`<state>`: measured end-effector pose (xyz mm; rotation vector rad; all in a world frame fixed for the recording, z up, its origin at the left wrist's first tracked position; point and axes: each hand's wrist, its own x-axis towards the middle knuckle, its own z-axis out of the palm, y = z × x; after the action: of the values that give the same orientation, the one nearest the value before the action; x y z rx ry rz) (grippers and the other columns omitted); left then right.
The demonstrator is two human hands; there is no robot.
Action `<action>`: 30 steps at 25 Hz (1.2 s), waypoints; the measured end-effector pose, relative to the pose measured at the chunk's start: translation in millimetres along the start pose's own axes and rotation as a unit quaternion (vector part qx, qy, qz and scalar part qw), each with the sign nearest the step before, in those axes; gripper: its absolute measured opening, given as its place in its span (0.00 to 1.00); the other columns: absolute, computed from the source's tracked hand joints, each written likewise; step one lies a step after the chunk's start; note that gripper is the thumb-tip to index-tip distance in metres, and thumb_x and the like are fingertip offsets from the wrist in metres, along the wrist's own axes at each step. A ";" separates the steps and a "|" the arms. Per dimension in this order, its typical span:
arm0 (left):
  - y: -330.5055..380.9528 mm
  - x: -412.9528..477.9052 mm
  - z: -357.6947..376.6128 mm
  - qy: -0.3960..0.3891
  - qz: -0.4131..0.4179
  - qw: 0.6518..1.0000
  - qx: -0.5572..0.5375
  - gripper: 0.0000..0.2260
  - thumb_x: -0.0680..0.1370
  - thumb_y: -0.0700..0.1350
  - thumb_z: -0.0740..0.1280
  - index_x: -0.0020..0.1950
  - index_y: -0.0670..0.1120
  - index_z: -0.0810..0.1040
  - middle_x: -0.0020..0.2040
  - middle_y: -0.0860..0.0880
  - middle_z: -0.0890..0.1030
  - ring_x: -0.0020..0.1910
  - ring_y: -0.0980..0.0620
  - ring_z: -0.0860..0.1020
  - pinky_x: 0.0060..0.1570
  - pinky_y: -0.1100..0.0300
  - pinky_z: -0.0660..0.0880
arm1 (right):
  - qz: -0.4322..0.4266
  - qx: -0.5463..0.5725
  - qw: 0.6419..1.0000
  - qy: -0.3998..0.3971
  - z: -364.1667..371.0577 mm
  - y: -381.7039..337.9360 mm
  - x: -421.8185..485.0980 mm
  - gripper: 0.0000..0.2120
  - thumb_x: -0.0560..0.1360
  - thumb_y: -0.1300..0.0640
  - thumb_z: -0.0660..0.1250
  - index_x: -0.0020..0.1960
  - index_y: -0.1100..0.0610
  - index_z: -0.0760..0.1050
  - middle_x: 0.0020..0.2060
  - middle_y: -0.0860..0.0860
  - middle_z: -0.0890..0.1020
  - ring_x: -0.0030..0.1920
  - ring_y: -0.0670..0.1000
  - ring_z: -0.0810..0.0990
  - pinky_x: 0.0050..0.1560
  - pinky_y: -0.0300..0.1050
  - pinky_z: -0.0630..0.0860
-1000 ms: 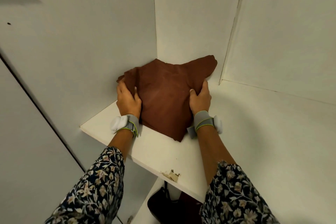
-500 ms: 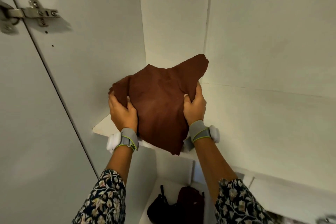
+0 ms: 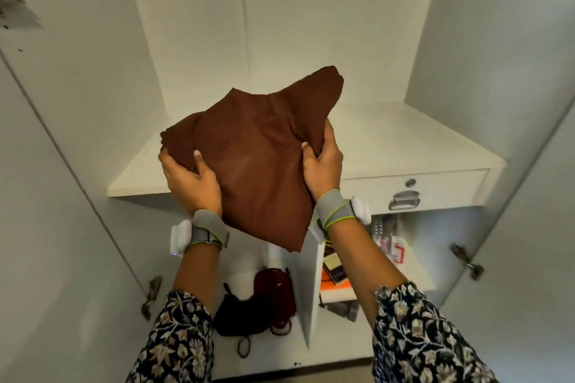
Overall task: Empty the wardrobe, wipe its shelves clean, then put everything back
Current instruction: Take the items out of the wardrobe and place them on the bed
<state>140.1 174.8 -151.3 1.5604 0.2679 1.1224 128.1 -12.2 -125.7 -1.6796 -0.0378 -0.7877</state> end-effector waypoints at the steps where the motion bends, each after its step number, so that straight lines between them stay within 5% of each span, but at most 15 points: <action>1: 4.9 -19.6 1.5 -0.011 -0.013 1.000 -0.016 0.21 0.77 0.45 0.63 0.68 0.42 0.67 0.63 0.44 0.76 0.62 0.47 0.75 0.63 0.57 0.71 | 0.001 -0.020 1.000 0.012 -19.8 0.7 -10.4 0.29 0.74 0.67 0.62 0.74 0.58 0.62 0.65 0.54 0.76 0.64 0.53 0.75 0.61 0.31 0.66; 6: 29.4 -106.6 12.3 -0.080 -0.061 0.995 -0.021 0.20 0.77 0.44 0.63 0.68 0.43 0.67 0.60 0.44 0.78 0.58 0.46 0.77 0.55 0.63 0.71 | 0.034 -0.083 0.993 0.076 -111.5 6.5 -53.2 0.28 0.75 0.66 0.63 0.74 0.57 0.62 0.64 0.53 0.76 0.64 0.53 0.74 0.57 0.20 0.62; 9: 51.1 -168.3 16.4 -0.133 -0.079 0.987 -0.037 0.20 0.77 0.44 0.63 0.69 0.42 0.67 0.61 0.44 0.78 0.59 0.47 0.77 0.54 0.68 0.69 | 0.051 -0.100 0.987 0.115 -176.3 11.8 -86.1 0.28 0.75 0.67 0.63 0.74 0.59 0.62 0.65 0.55 0.75 0.64 0.54 0.74 0.61 0.25 0.64; 13: 72.1 -264.4 3.7 -0.191 -0.098 0.975 -0.057 0.22 0.76 0.47 0.63 0.69 0.41 0.67 0.62 0.44 0.78 0.59 0.46 0.77 0.55 0.70 0.68 | 0.071 -0.144 0.973 0.163 -267.5 7.2 -149.8 0.27 0.75 0.68 0.63 0.73 0.61 0.62 0.63 0.52 0.76 0.61 0.48 0.74 0.58 0.19 0.62; 19: 113.6 -429.8 -51.3 -0.329 -0.124 0.936 -0.028 0.27 0.76 0.48 0.62 0.72 0.41 0.63 0.66 0.41 0.74 0.63 0.45 0.75 0.61 0.63 0.70 | 0.161 -0.208 0.939 0.223 -413.7 4.8 -285.8 0.29 0.75 0.64 0.63 0.74 0.58 0.61 0.67 0.57 0.73 0.66 0.57 0.72 0.67 0.43 0.68; 30: 217.0 -720.1 -187.2 -0.556 -0.152 0.817 -0.033 0.20 0.78 0.43 0.63 0.69 0.42 0.67 0.65 0.39 0.75 0.61 0.39 0.75 0.61 0.53 0.71 | 0.281 -0.302 0.844 0.344 -657.0 -33.0 -547.5 0.28 0.79 0.60 0.61 0.76 0.55 0.56 0.72 0.54 0.67 0.70 0.57 0.68 0.69 0.47 0.66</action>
<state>-460.2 -275.1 -345.8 1.7727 -0.3120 -0.1410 -617.4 -370.8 -344.7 -1.7303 1.2677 -0.9468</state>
